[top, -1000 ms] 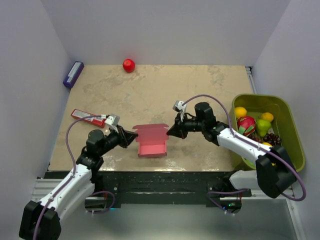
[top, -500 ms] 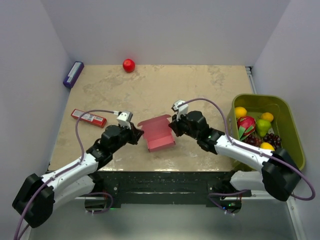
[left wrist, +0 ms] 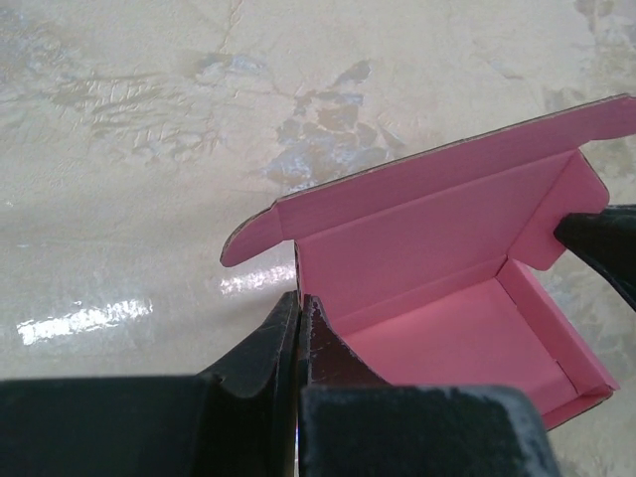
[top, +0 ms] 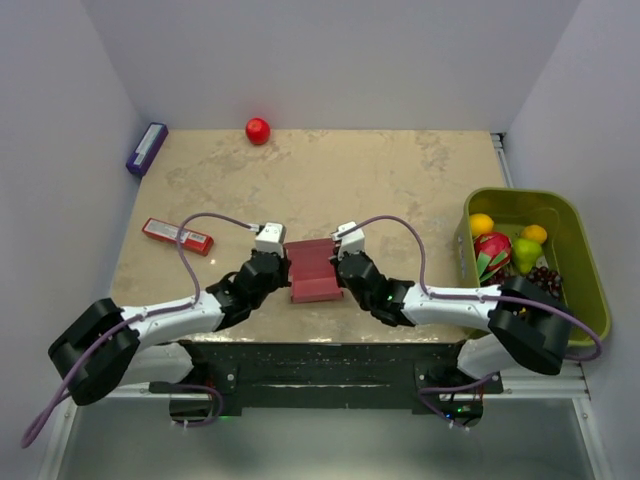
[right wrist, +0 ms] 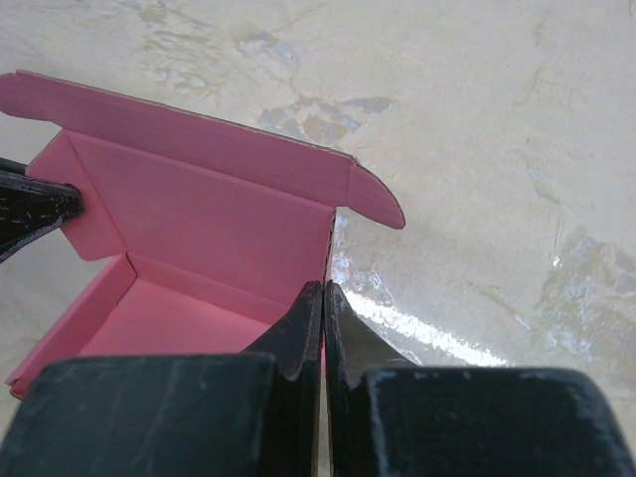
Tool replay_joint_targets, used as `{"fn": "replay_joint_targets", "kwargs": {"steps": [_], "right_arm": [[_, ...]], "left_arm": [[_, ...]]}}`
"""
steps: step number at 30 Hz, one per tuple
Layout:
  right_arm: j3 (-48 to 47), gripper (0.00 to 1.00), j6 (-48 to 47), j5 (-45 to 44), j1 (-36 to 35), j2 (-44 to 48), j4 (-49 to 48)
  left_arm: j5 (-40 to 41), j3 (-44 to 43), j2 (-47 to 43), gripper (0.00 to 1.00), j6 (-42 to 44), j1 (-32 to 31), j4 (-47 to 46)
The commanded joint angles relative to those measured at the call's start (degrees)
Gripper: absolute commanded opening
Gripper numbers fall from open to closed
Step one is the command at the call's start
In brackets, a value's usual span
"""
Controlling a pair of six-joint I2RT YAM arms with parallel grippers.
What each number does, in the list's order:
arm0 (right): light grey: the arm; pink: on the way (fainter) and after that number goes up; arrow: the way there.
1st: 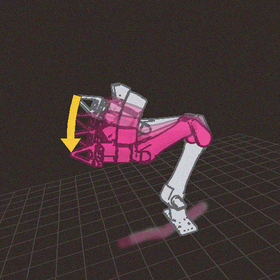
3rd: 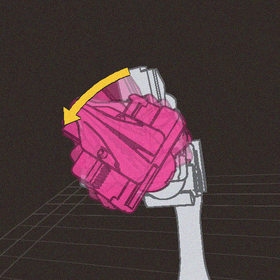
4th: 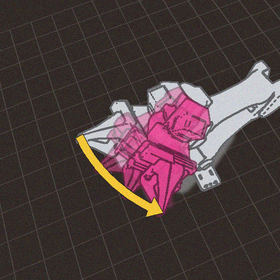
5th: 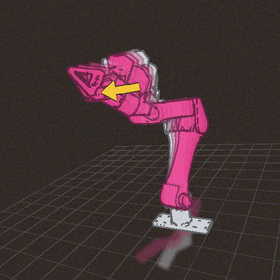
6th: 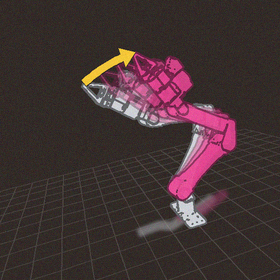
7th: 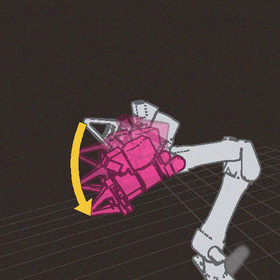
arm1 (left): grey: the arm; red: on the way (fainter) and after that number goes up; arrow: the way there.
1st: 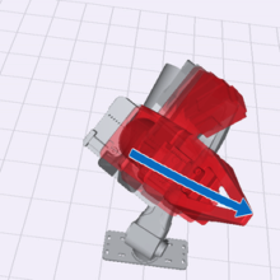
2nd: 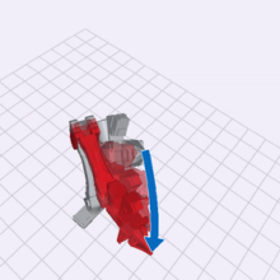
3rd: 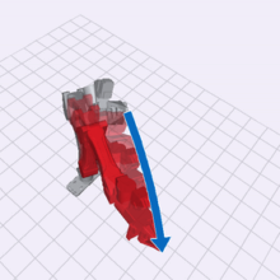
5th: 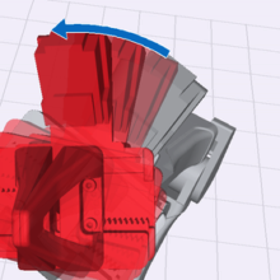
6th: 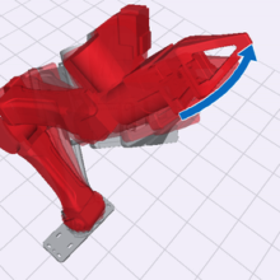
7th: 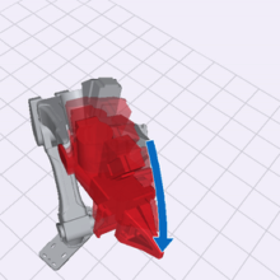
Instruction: Fold the paper box
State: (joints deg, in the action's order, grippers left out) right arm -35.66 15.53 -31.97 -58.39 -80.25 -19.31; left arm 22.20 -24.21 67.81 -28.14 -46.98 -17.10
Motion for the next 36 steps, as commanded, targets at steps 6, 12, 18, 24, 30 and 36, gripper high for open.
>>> {"fn": "replay_joint_targets", "kwargs": {"steps": [6,12,18,24,30,36], "right_arm": [[-0.37,0.00,8.81,-11.35,-5.68,-5.97,-14.70],[-0.55,0.00,8.82,-17.24,-5.86,-8.96,-18.83],[1.64,0.00,3.55,-20.15,-5.86,-12.03,-32.00],[4.80,0.00,3.01,-19.10,-5.94,-17.30,-40.71],[7.80,0.00,6.79,-19.19,-6.73,-16.35,-38.79],[9.03,0.01,11.01,-19.45,-7.88,-15.12,-34.48]], "left_arm": [[5.31,-5.24,7.06,0.00,-4.03,-5.66,-12.78],[7.51,-5.59,9.00,0.00,-0.70,-6.28,-17.86],[10.15,-5.33,11.81,0.00,6.50,-6.28,-24.35],[11.90,-0.76,17.17,0.00,10.82,-7.77,-35.53],[15.77,0.38,18.50,0.00,10.21,-10.06,-36.33],[18.75,1.53,19.20,0.00,8.28,-12.69,-36.25]]}}
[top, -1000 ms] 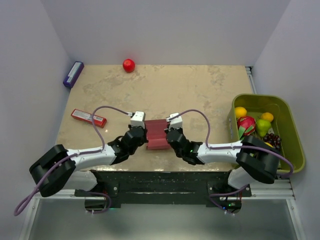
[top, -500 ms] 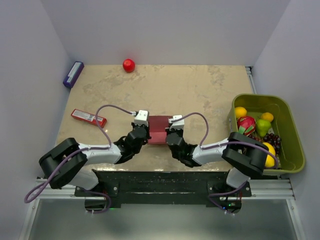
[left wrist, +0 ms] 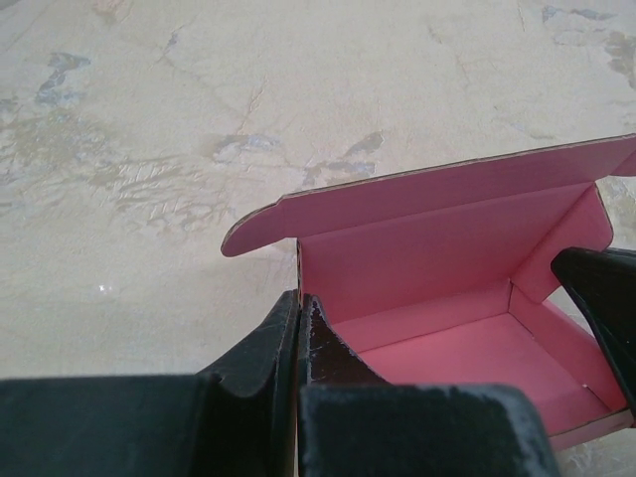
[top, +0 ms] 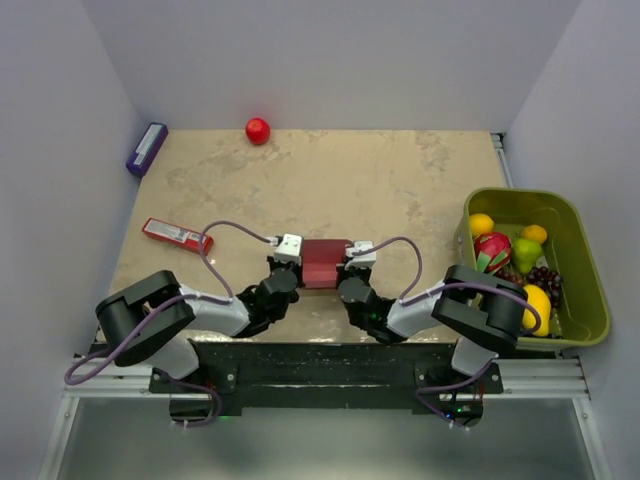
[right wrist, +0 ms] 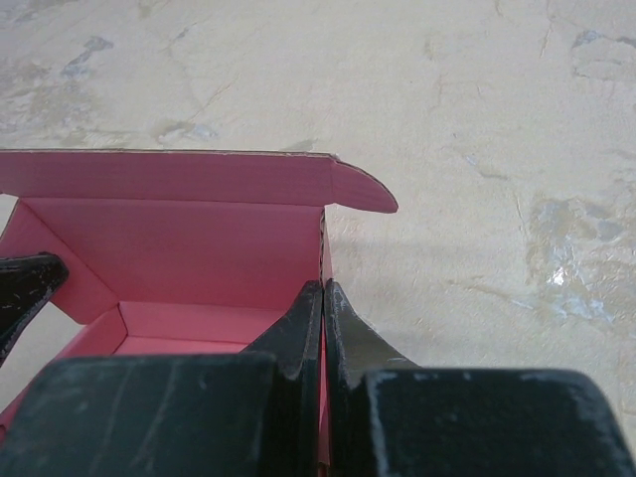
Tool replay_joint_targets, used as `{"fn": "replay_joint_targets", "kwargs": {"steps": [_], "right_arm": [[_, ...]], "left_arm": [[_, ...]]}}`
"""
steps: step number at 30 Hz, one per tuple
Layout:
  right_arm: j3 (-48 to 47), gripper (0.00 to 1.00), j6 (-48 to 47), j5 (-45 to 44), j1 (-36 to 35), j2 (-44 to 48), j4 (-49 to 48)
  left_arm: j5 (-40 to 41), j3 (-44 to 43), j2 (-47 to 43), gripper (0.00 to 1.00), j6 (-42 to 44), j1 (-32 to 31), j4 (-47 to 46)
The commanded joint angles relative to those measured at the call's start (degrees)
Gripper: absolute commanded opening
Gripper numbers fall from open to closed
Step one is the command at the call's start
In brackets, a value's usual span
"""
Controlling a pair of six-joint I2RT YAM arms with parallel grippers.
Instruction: Fold the paper box
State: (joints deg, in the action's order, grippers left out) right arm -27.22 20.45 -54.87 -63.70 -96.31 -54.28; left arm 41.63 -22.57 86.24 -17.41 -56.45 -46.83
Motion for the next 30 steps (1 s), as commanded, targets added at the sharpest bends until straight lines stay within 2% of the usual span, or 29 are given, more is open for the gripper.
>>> {"fn": "replay_joint_targets", "kwargs": {"steps": [1,2,5,6,8,10,13,15,22,26,28,30], "right_arm": [[0.77,0.03,7.05,3.46,-2.74,1.13,1.01],[1.03,0.06,7.67,3.28,-3.09,1.91,2.15],[2.08,0.24,9.78,3.80,-3.53,4.02,4.78],[2.17,0.34,10.74,3.89,-3.53,6.81,6.54],[2.17,0.45,14.43,4.07,-3.62,9.81,13.36],[2.44,0.60,18.11,4.42,-3.62,14.65,17.70],[3.23,0.70,22.69,5.56,-3.62,21.85,27.52],[3.67,0.72,24.46,6.44,-3.54,25.54,31.41],[6.92,0.74,29.65,8.90,-3.62,47.32,48.98],[7.98,0.80,25.70,9.96,-3.27,53.32,52.69],[6.84,0.84,22.38,11.26,-1.35,53.77,54.10],[6.57,0.85,17.38,22.21,7.24,52.90,54.02]], "left_arm": [[0.11,-0.20,1.04,0.00,-2.45,-4.54,-6.52],[2.12,-0.20,1.65,0.00,-2.37,-5.25,-6.61],[6.69,-0.28,2.88,0.00,-1.84,-7.71,-6.43],[7.67,-0.28,3.15,0.00,-1.67,-8.24,-6.43],[9.69,-0.20,3.93,0.00,-0.62,-9.56,-6.96],[10.49,0.06,4.46,0.00,0.44,-10.52,-7.83],[11.63,0.77,5.26,0.00,3.43,-11.58,-10.56],[11.81,1.38,5.34,0.00,5.89,-12.11,-12.84],[9.62,4.55,5.35,0.00,14.06,-13.95,-21.98],[8.04,5.87,5.08,0.00,17.05,-14.22,-25.41],[5.33,6.57,4.21,0.00,17.15,-14.22,-25.94],[3.38,7.44,3.33,0.00,18.72,-14.04,-26.21]]}}
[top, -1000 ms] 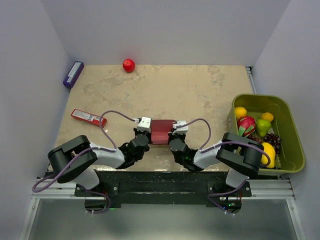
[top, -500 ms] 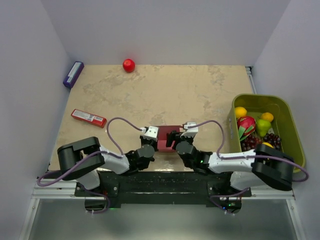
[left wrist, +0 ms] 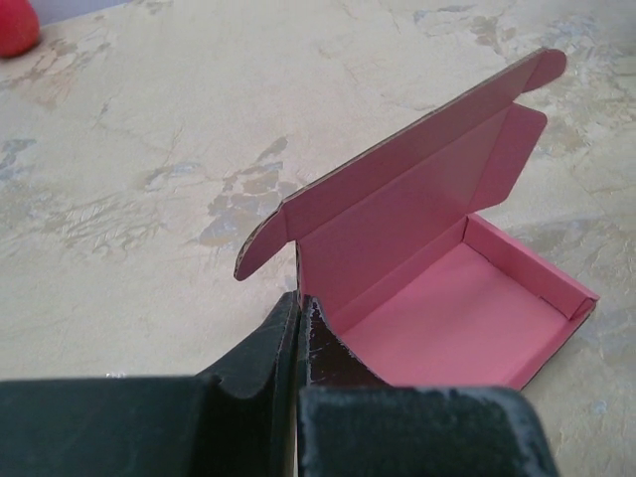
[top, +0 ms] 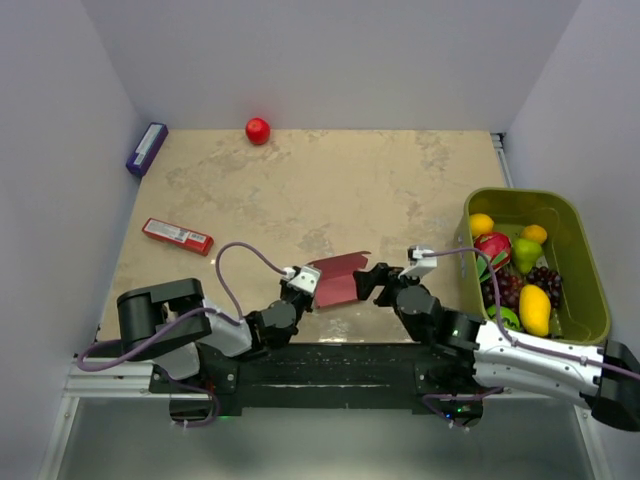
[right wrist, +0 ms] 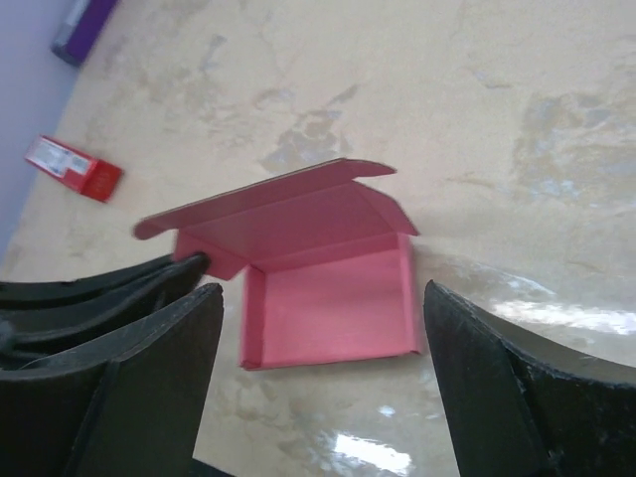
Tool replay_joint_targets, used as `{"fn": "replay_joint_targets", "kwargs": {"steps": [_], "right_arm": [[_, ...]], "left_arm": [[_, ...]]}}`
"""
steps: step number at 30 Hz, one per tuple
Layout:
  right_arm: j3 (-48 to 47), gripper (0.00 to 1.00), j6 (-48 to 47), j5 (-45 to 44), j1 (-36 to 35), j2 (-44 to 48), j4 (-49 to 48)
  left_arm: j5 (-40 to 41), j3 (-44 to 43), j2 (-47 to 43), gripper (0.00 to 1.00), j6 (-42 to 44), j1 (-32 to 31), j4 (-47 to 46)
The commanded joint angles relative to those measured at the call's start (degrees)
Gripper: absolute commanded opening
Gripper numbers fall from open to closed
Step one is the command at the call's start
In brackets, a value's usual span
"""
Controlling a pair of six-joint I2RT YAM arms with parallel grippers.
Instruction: Fold the paper box
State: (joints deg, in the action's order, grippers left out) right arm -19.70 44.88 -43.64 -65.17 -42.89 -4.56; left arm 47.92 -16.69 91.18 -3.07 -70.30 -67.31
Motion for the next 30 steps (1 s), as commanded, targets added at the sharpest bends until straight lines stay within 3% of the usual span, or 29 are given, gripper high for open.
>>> {"fn": "replay_joint_targets", "kwargs": {"steps": [1,2,5,9,12,18,24,30], "right_arm": [[-0.60,0.84,-8.66,15.64,12.39,-0.87,1.77],[-0.16,0.84,-10.33,24.30,19.04,-2.09,0.18],[-0.77,0.85,-16.30,30.53,24.46,-4.12,-2.30],[-1.74,0.88,-23.16,34.48,26.58,-9.03,-5.89],[-2.44,0.85,-26.33,40.28,27.90,-11.76,-10.90],[-3.41,0.84,-35.02,42.05,29.30,-15.02,-16.88],[-3.58,0.81,-38.02,52.68,33.35,-19.85,-23.83],[-3.85,0.77,-38.82,59.88,33.88,-23.90,-28.48]], "left_arm": [[-5.10,1.83,-2.49,0.00,4.48,-0.10,-5.64],[-6.77,2.18,-2.93,0.00,4.39,0.08,-5.29],[-11.88,1.92,-4.69,0.00,3.51,0.96,-0.73],[-14.43,1.92,-8.02,0.00,1.58,2.09,3.41],[-16.98,2.54,-9.95,0.00,0.88,3.85,5.34],[-26.64,4.29,-13.47,0.00,-1.58,8.76,8.07],[-33.50,4.56,-15.41,0.00,-1.85,11.15,10.97],[-34.39,4.47,-16.21,0.00,-2.20,11.77,12.64]]}}
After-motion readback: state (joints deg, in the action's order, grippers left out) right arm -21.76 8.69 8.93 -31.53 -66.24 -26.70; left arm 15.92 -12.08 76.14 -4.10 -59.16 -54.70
